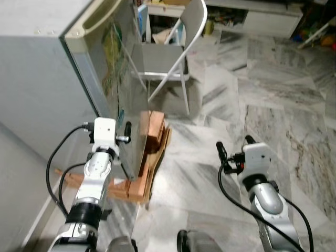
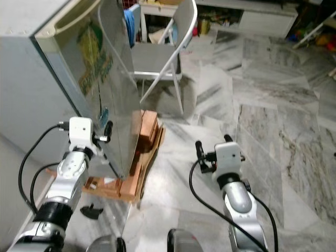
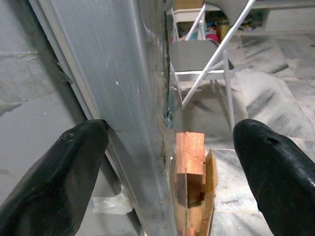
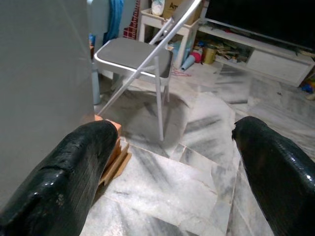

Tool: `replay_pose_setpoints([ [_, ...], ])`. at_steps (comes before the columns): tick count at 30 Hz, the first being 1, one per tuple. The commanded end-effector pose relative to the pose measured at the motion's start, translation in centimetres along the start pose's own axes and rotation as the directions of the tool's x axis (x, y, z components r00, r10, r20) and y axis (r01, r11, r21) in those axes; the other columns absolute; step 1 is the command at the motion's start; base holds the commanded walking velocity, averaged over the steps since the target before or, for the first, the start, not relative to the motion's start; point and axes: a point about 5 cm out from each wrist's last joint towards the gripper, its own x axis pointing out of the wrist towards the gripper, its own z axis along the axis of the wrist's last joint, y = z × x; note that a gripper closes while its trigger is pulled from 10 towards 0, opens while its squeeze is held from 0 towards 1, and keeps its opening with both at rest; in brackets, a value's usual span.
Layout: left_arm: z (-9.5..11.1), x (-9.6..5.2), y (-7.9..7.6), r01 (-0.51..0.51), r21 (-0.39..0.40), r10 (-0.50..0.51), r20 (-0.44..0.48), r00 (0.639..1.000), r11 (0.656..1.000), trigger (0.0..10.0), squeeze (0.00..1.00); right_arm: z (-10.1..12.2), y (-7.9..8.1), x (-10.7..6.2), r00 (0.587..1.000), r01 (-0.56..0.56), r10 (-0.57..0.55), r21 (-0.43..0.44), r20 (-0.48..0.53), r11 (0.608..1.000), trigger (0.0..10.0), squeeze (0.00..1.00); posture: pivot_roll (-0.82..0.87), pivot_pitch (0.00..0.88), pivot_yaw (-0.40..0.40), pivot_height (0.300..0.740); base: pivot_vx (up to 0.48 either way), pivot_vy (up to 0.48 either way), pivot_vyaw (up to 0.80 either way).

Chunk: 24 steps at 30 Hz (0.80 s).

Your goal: Restocking fridge

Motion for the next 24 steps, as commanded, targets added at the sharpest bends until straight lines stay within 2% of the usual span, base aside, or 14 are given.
replay_pose_setpoints([
  [1, 0.8, 0.8, 0.1, -0.011, 0.004, 0.011, 0.022, 1.000, 1.000, 10.0, 0.00, 0.3, 0.0, -0.4, 1.000, -0.008, 0.008, -0.012, 0.003, 1.000, 10.0, 0.00, -0.07, 0.093, 0.009, 0.740, 0.000, 0.000, 0.00],
  [6, 1.0, 1.3, 0.4, -0.031, 0.009, 0.031, 0.024, 0.999, 0.999, 10.0, 0.00, 0.4, 0.3, -0.6, 0.999, -0.029, 0.030, -0.032, 0.011, 0.999, 10.0, 0.00, -0.08, 0.093, 0.013, 0.740, 0.000, 0.000, 0.00],
  [11, 0.1, 1.1, 1.2, -0.068, 0.041, 0.069, -0.019, 0.997, 0.997, 10.0, 0.00, 0.4, 0.3, -0.8, 0.999, -0.037, 0.037, -0.033, 0.006, 0.999, 10.0, 0.00, -0.08, 0.095, 0.013, 0.740, 0.000, 0.000, 0.00],
  [14, 0.1, 1.2, 1.4, -0.070, 0.033, 0.070, -0.016, 0.997, 0.997, 10.0, 0.00, 0.4, 0.4, -0.7, 0.999, -0.042, 0.042, -0.035, 0.007, 0.999, 10.0, 0.00, -0.08, 0.095, 0.013, 0.740, 0.000, 0.000, 0.00],
  [16, 0.8, 1.6, 0.9, -0.033, 0.013, 0.033, 0.014, 0.999, 0.999, 10.0, 0.00, 0.4, 0.5, -0.7, 0.999, -0.048, 0.048, -0.036, 0.003, 0.998, 10.0, 0.00, -0.08, 0.097, 0.010, 0.740, 0.000, 0.000, 0.00],
  [20, 1.4, 2.2, 0.1, -0.006, 0.032, 0.005, 0.024, 1.000, 0.999, 10.0, 0.00, -0.9, 0.5, -0.8, 0.995, -0.080, 0.075, -0.060, -0.071, 0.995, 10.0, 0.00, -0.07, 0.097, 0.005, 0.740, 0.000, 0.000, 0.00],
  [21, 1.7, 2.5, -0.3, 0.012, 0.025, -0.012, 0.017, 1.000, 1.000, 10.0, 0.00, -2.5, 0.3, -1.3, 0.983, -0.099, 0.082, -0.099, -0.167, 0.990, 10.0, 0.00, -0.07, 0.097, 0.003, 0.740, 0.000, 0.000, 0.00],
  [22, 1.7, 2.5, -0.3, 0.012, 0.025, -0.012, 0.017, 1.000, 1.000, 10.0, 0.00, -2.5, 0.3, -1.3, 0.983, -0.099, 0.082, -0.099, -0.167, 0.990, 10.0, 0.00, -0.07, 0.097, 0.003, 0.740, 0.000, 0.000, 0.00],
  [24, 2.9, 3.3, -2.0, 0.087, 0.008, -0.088, 0.044, 0.995, 0.996, 10.0, 0.00, -3.9, -0.7, -2.2, 0.969, -0.063, 0.039, -0.089, -0.244, 0.994, 10.0, 0.00, -0.07, 0.100, 0.001, 0.740, 0.000, 0.000, 0.00],
])
